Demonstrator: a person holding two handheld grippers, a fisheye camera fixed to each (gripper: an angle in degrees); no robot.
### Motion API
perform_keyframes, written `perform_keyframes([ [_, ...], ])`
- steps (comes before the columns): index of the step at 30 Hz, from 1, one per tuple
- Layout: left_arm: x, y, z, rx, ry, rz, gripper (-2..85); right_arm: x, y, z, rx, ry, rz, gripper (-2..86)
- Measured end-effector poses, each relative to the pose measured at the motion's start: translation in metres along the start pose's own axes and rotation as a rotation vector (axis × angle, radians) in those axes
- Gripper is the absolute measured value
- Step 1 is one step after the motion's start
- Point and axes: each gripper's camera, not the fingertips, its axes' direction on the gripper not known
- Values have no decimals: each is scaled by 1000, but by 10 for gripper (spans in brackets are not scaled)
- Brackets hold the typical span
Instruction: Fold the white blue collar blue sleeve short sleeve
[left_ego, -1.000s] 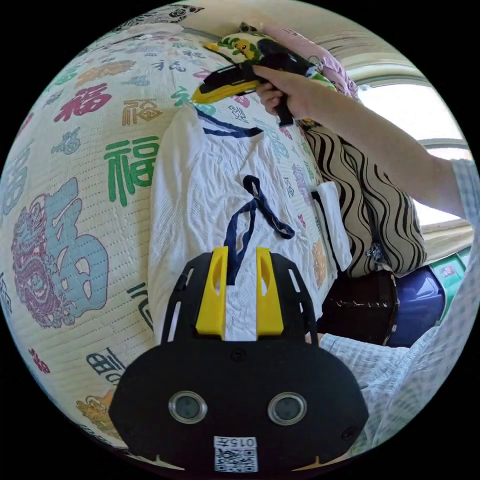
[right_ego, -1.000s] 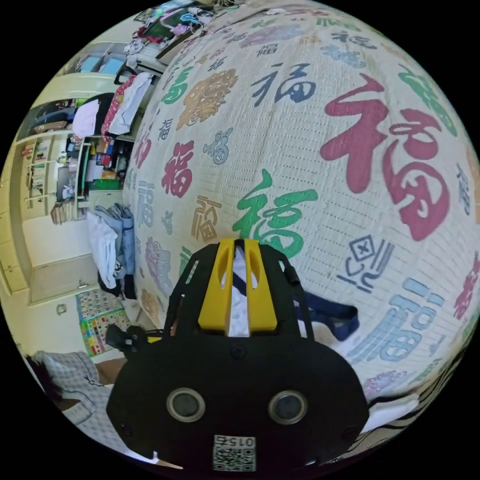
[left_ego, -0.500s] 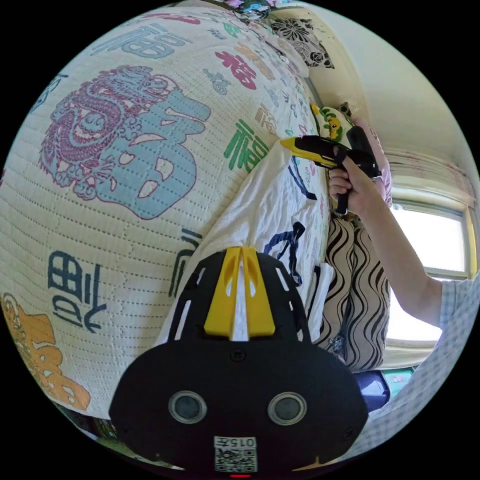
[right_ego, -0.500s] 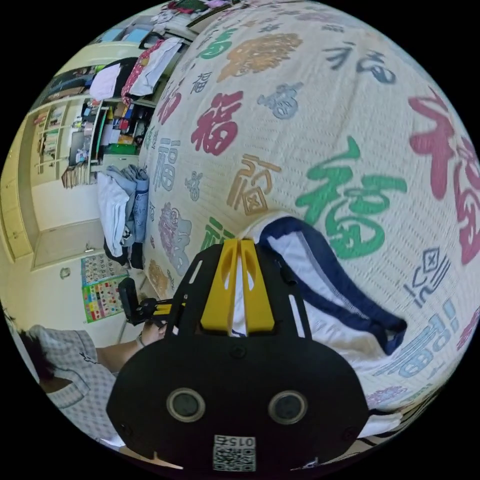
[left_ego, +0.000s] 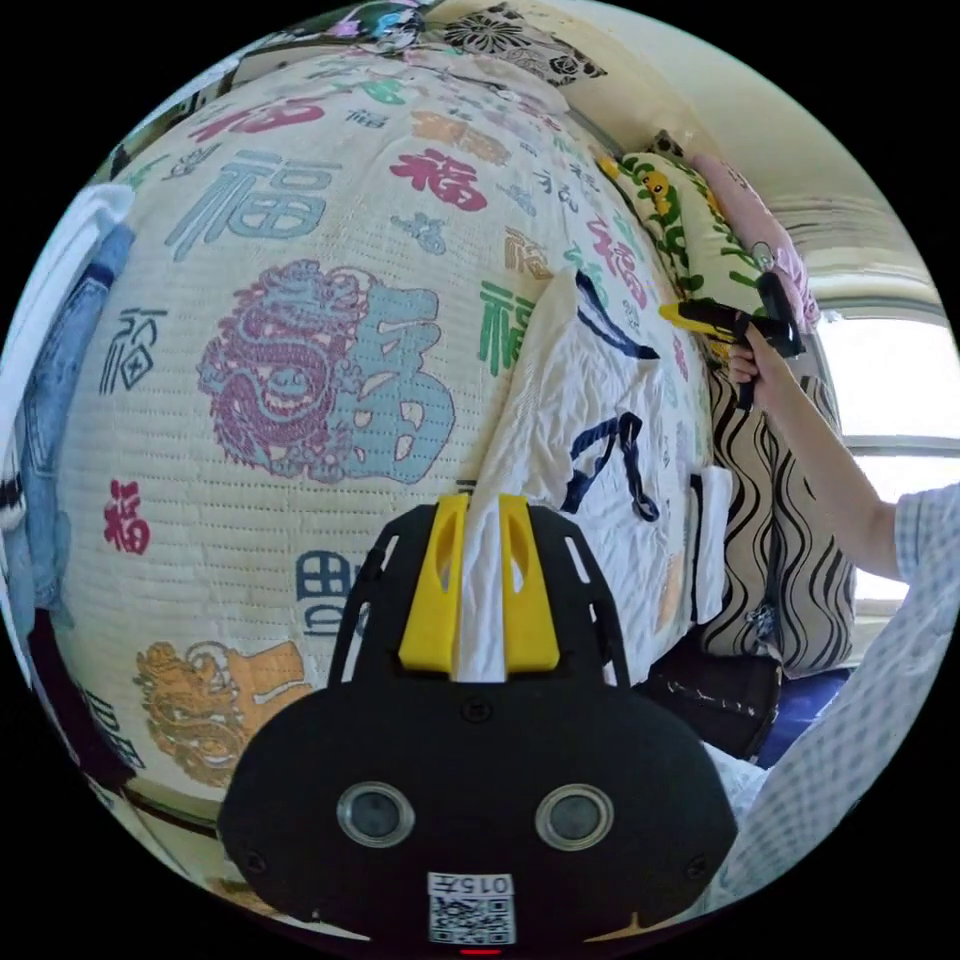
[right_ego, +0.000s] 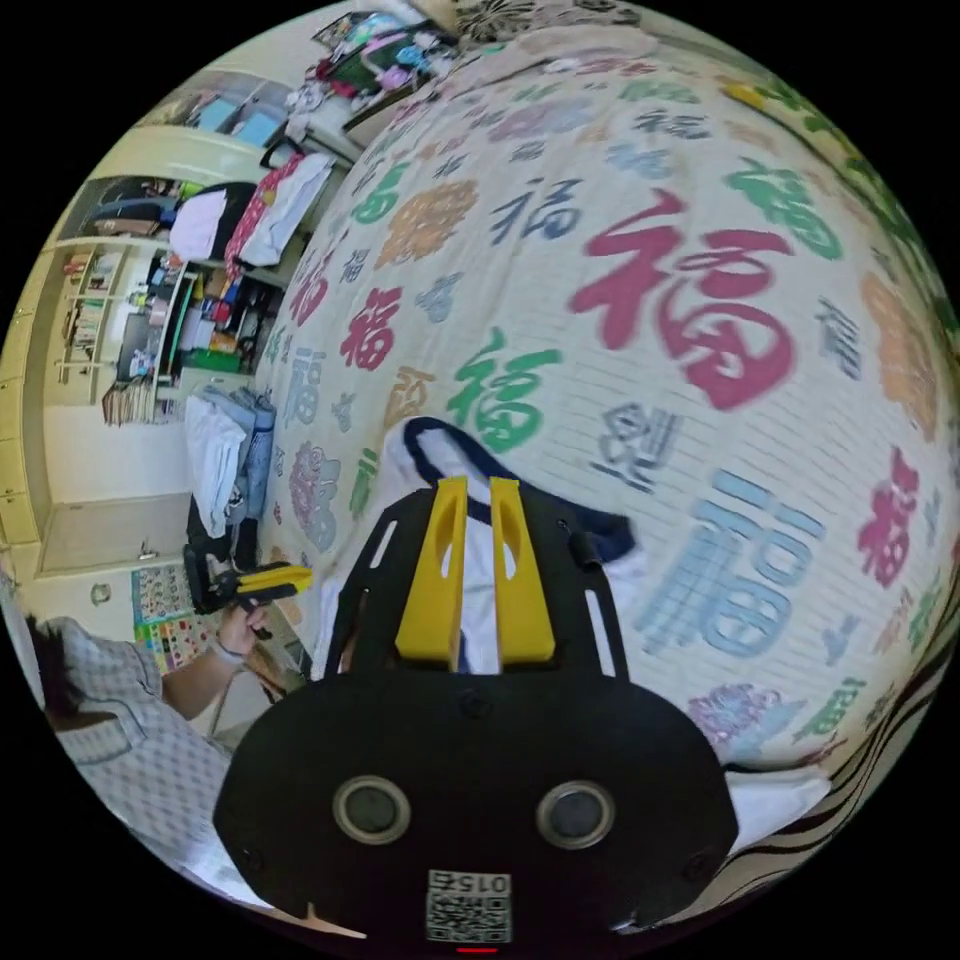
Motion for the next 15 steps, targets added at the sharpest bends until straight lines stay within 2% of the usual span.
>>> perform_keyframes([
  [3,12,-46,-1,45,56,119,95,33,32,-8,-23,86,51,69],
  [7,39,-113,22,47,64,265,119,53,54,12,-74,36,90,83],
  [9,54,-147,44,-15,80,318,123,56,60,24,-107,-6,94,83],
  [12,69,-167,75,-147,-4,382,110,61,76,36,-125,-10,118,62],
  [15,73,-172,95,-249,-37,394,32,69,96,33,-111,-55,108,29],
])
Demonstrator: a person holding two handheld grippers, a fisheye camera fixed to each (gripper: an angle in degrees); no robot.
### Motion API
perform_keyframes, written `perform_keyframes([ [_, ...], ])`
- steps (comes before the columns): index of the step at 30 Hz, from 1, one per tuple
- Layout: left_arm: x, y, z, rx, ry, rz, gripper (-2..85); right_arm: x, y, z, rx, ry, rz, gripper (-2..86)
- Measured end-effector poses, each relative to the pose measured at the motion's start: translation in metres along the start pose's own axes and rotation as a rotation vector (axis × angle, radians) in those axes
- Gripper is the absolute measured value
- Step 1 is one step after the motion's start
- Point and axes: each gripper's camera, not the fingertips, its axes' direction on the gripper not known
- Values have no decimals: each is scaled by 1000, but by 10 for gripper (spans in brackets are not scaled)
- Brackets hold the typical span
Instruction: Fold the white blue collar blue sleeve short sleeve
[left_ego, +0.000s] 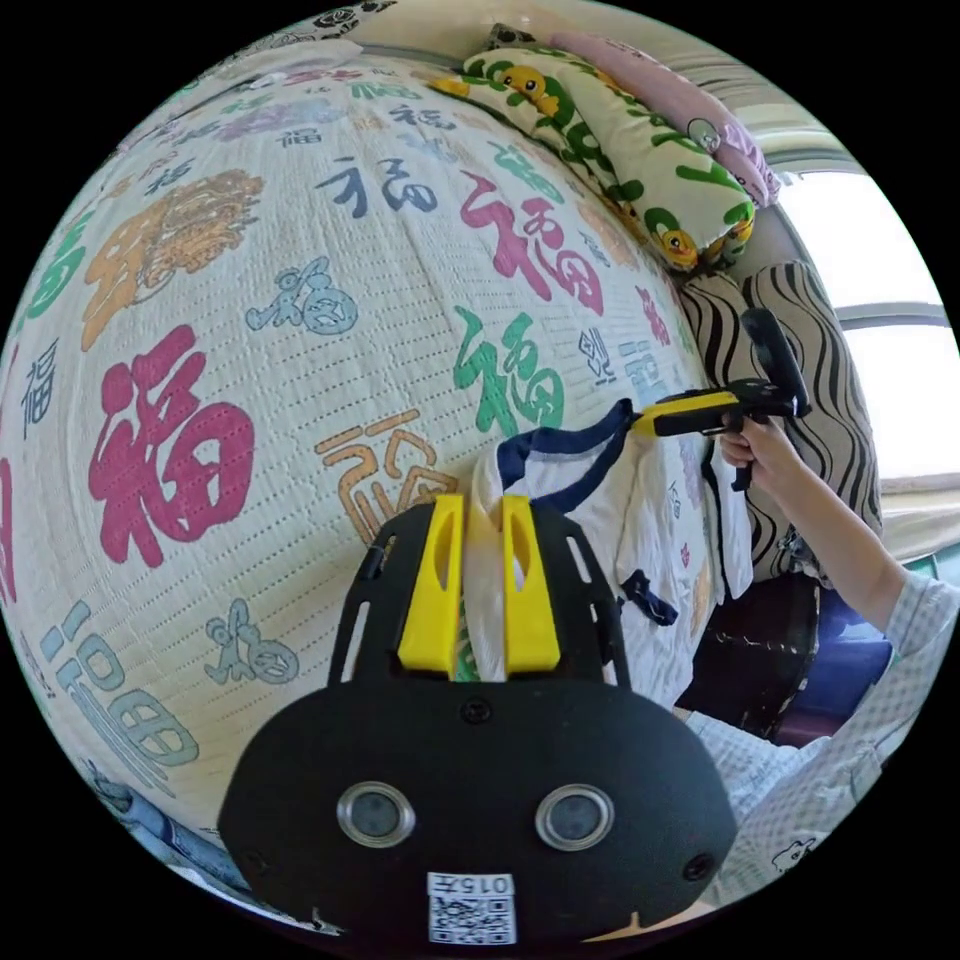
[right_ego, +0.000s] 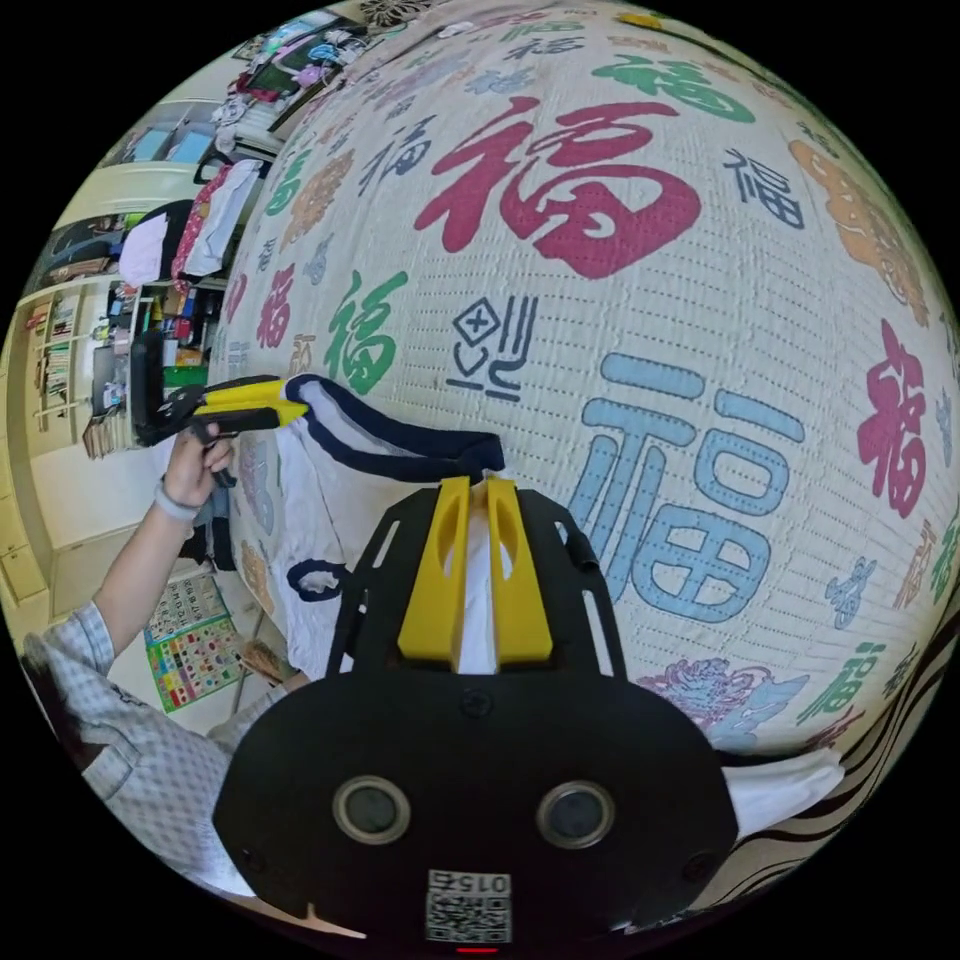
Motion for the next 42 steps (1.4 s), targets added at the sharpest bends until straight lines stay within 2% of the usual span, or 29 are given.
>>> perform_keyframes([
  [6,7,-7,-11,64,-30,-23,-1,18,35,-19,68,14,15,3],
  [10,24,8,-15,80,-73,16,-3,7,80,-23,92,64,-49,1],
  [17,71,126,-33,219,17,166,-3,-17,220,-28,189,2,-207,1],
  [21,94,215,-11,136,95,193,-2,-32,321,2,130,-81,-264,3],
  [28,112,327,57,-69,165,72,-1,-20,449,95,-30,-193,-115,3],
  [39,101,396,121,-233,128,9,45,8,512,189,-275,-29,-102,-1],
  [42,102,407,115,-243,80,32,49,11,521,186,-230,-48,-89,-4],
])
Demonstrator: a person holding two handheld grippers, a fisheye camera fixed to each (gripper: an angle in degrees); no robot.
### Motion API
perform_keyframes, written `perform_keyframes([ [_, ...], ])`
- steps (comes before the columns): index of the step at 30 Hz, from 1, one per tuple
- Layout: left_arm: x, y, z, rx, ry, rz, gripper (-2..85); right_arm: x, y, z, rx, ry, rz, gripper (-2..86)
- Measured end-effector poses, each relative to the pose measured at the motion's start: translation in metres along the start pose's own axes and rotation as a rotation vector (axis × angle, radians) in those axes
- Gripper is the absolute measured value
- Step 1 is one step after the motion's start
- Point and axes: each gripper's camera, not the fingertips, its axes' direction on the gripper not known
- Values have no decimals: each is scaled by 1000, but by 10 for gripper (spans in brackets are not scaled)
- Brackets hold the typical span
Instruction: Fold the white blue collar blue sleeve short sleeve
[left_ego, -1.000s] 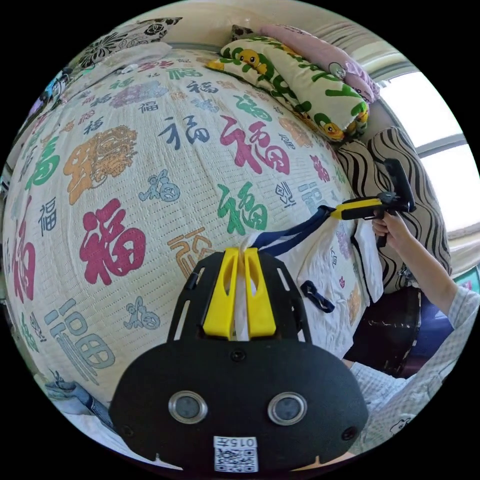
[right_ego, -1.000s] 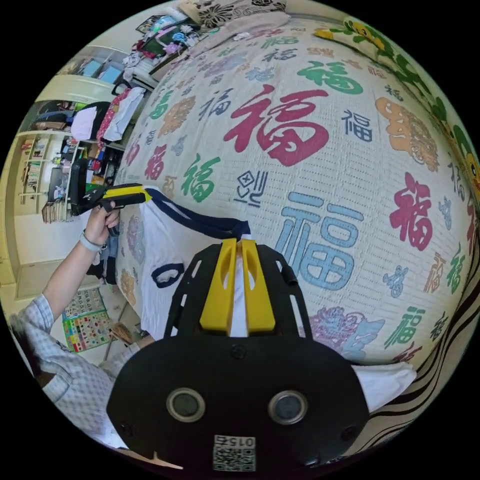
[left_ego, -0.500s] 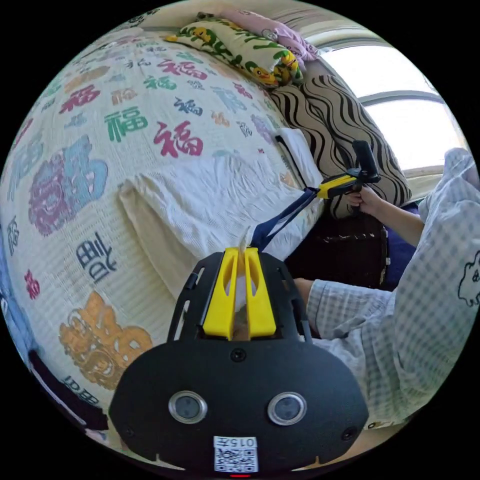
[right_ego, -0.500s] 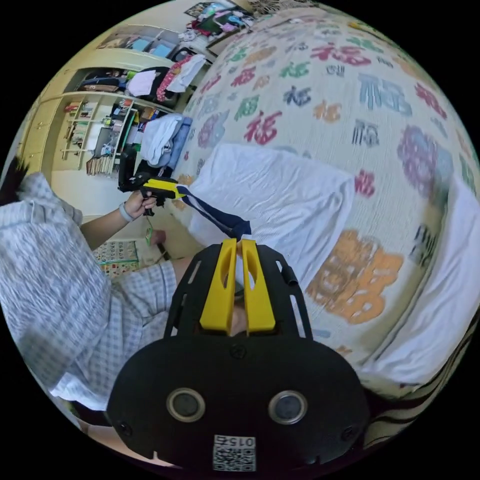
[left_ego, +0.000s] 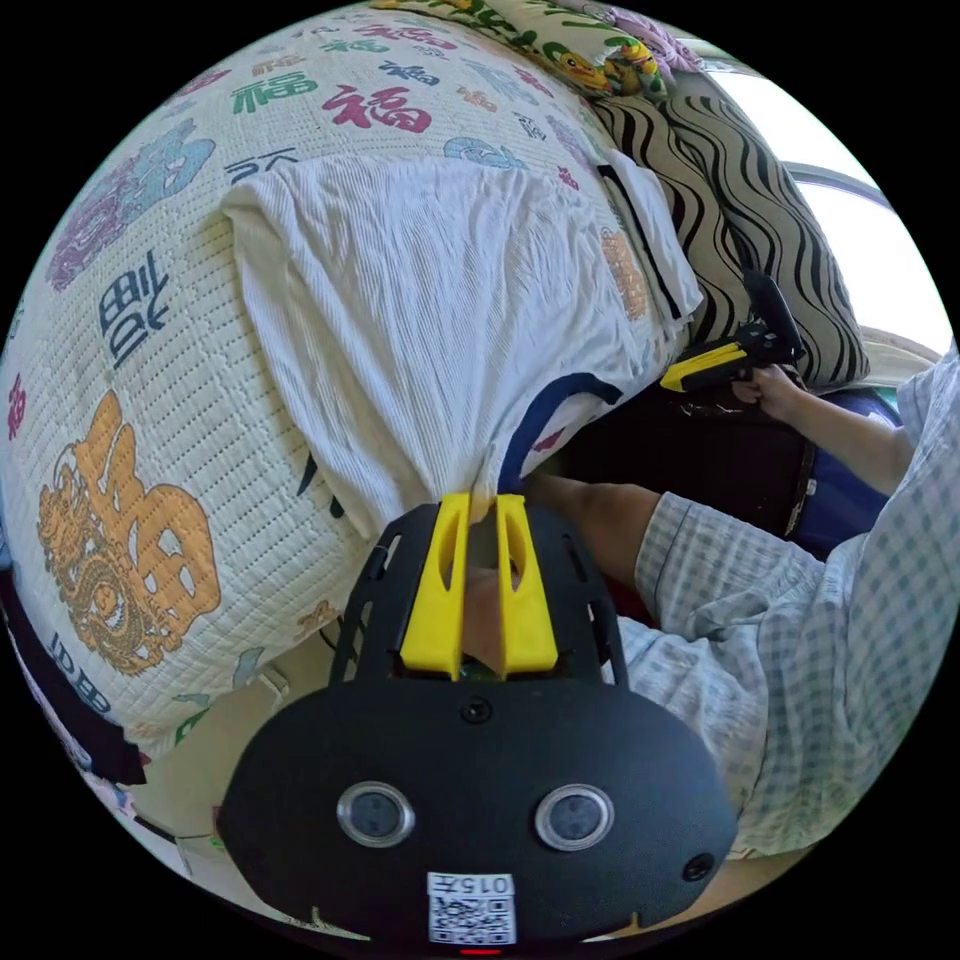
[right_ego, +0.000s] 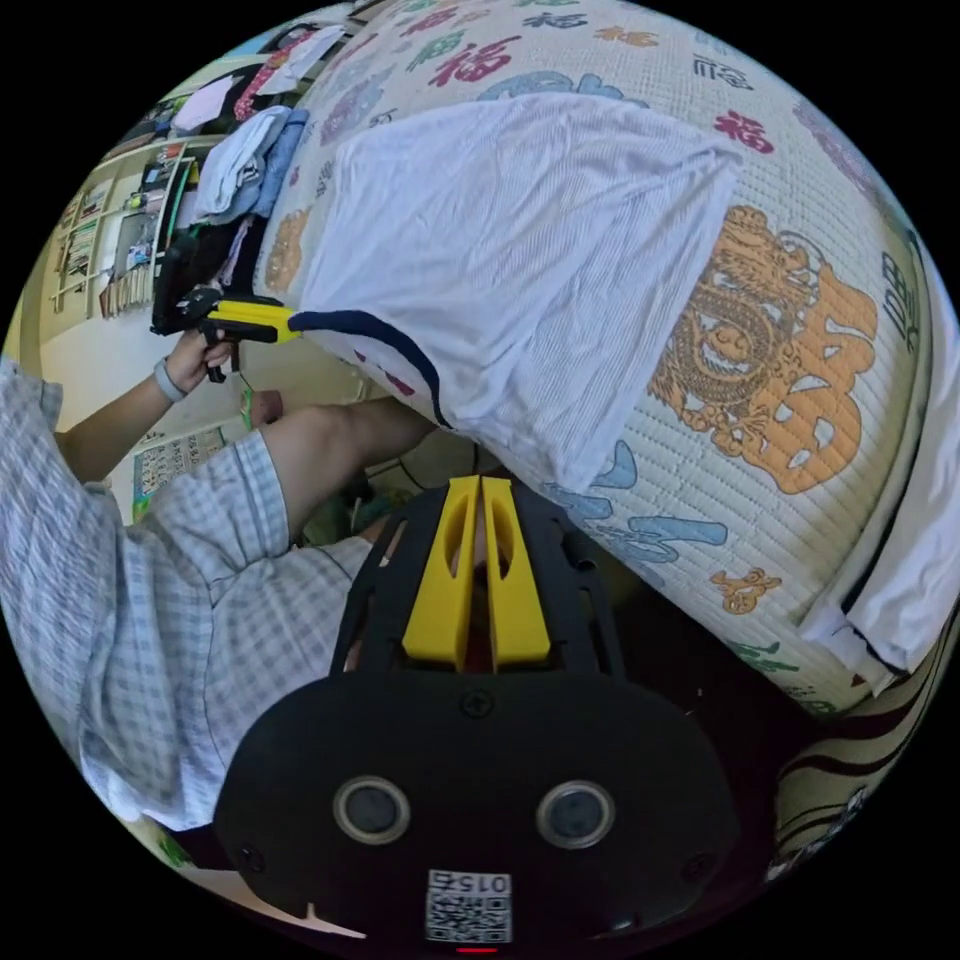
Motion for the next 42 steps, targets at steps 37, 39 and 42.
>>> perform_keyframes([
  [37,-162,3,3,377,-26,-443,3,146,-211,25,235,-86,400,-4],
  [39,-164,10,9,387,-39,-411,13,145,-216,32,227,-102,399,4],
  [42,-166,31,6,416,-24,-430,53,138,-222,34,185,-30,413,35],
])
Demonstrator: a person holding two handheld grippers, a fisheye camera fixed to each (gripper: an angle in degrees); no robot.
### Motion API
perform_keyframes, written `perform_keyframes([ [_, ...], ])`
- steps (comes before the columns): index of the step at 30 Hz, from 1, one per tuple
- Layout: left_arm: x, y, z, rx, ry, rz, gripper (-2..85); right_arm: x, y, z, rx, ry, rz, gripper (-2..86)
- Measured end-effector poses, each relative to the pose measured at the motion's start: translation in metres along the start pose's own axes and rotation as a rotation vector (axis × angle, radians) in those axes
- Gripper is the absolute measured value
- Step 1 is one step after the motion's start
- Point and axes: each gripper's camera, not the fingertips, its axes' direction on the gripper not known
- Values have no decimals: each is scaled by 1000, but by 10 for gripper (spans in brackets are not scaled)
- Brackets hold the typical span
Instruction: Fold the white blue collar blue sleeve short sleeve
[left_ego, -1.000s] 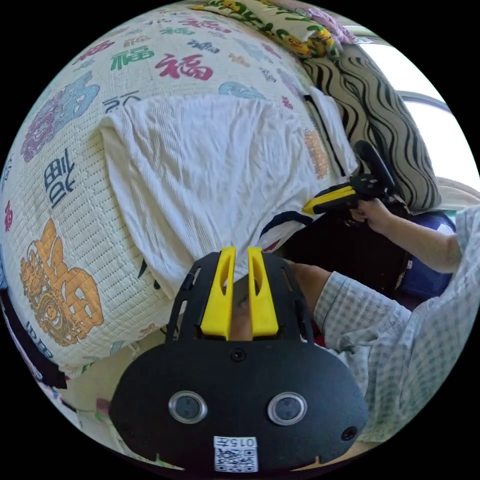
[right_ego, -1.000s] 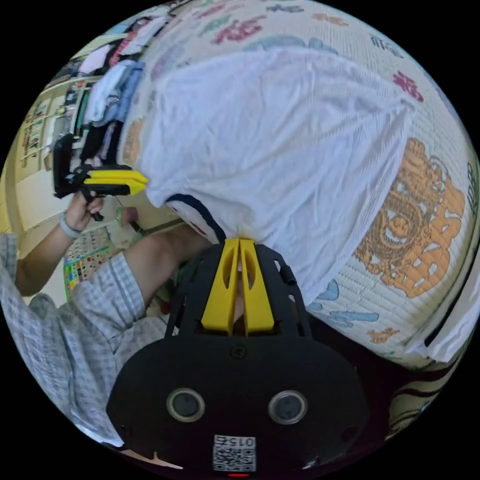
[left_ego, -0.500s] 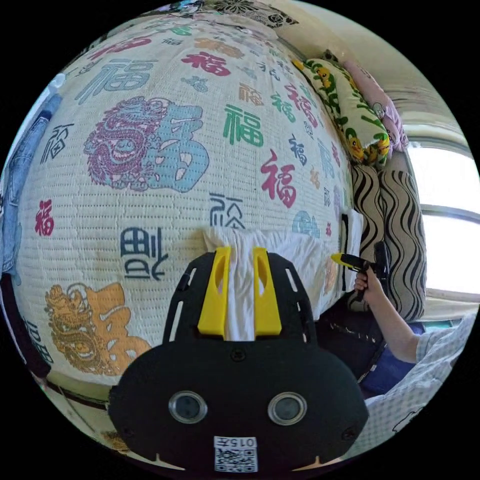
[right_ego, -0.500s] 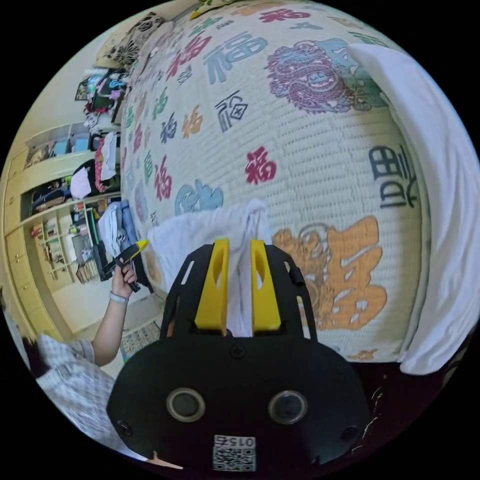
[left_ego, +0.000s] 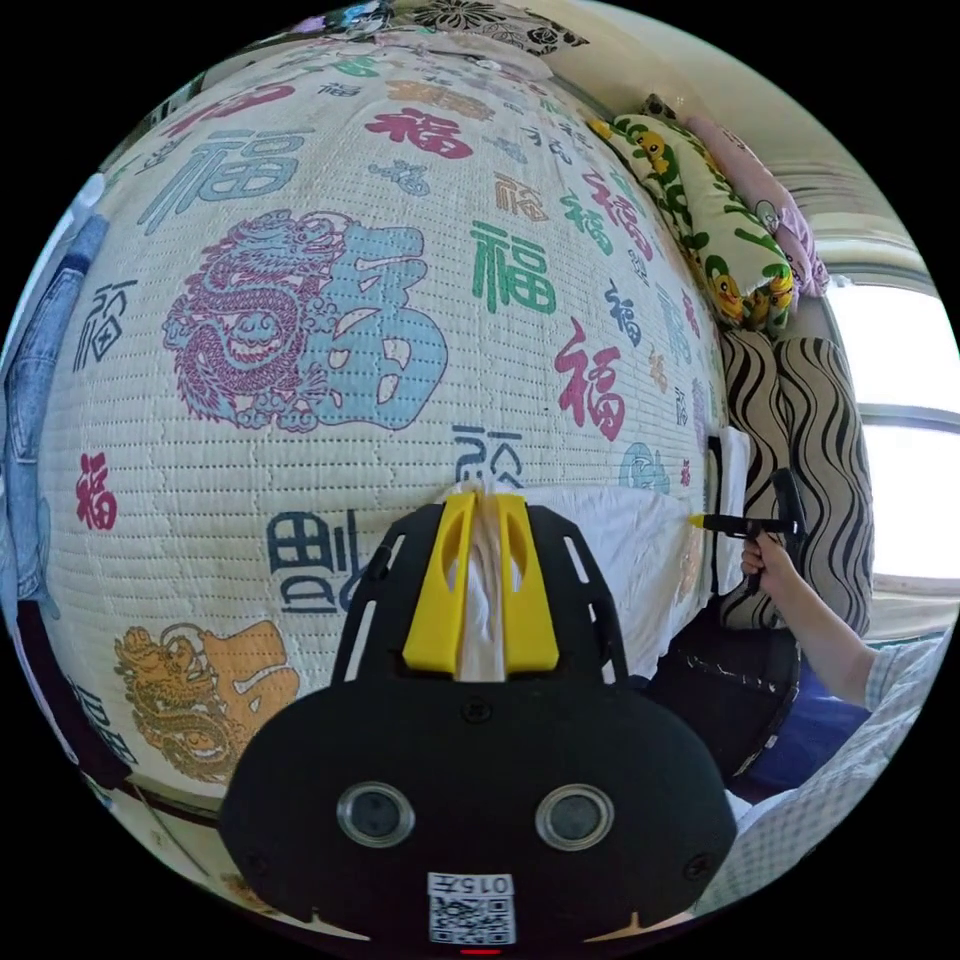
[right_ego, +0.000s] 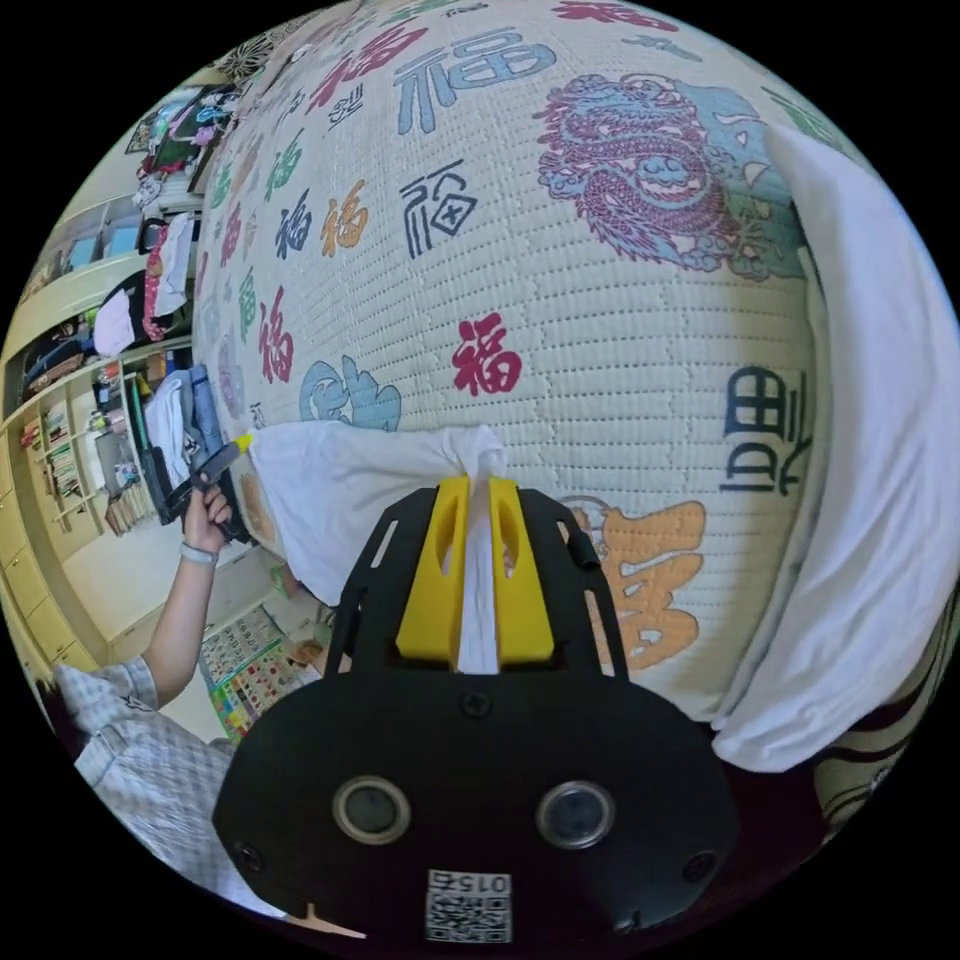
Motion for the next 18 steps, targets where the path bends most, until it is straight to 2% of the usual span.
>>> perform_keyframes([
  [3,-12,34,-25,73,-44,-28,69,-14,1,-6,12,105,-27,38],
  [5,-20,60,-35,85,-48,-52,71,-33,0,-9,33,103,-80,39],
  [8,-35,107,-32,25,-38,-110,76,-90,-12,5,23,90,-244,47],
  [12,-47,159,-3,-83,-47,-182,83,-202,-41,55,-31,67,-537,55],
  [15,-52,174,16,-78,-27,-211,86,-272,-58,99,-83,59,-680,59],
  [18,-58,179,32,-54,-5,-234,93,-325,-68,143,-163,146,-777,67],
])
